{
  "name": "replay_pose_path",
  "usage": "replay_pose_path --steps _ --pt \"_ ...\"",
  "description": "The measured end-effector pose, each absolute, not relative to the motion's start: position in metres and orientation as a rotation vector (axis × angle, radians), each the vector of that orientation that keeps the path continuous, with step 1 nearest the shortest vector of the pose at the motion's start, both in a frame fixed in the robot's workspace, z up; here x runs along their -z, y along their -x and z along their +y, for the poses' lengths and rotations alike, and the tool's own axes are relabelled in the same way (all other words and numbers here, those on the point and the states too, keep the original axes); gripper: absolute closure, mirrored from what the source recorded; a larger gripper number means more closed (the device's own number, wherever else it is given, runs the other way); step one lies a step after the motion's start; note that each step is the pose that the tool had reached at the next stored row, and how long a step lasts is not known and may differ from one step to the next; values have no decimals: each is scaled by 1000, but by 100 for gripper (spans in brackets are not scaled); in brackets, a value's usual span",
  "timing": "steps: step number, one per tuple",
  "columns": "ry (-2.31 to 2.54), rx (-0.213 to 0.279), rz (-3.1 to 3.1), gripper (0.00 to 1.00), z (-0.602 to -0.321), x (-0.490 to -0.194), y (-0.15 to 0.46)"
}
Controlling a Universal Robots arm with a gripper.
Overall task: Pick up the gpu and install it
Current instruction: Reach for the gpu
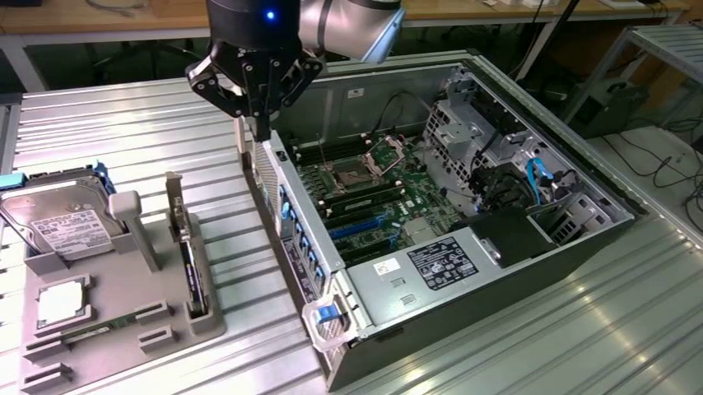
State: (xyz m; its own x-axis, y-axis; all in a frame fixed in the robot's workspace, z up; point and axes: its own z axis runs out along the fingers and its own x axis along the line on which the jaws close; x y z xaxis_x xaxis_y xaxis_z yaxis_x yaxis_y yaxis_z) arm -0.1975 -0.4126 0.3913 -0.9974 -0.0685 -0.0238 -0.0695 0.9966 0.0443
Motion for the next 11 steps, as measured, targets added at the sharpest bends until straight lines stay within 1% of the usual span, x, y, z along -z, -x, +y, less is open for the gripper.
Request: replay_pose_path --steps 11 --pt "108 -70 3117 89 -414 -391 203"
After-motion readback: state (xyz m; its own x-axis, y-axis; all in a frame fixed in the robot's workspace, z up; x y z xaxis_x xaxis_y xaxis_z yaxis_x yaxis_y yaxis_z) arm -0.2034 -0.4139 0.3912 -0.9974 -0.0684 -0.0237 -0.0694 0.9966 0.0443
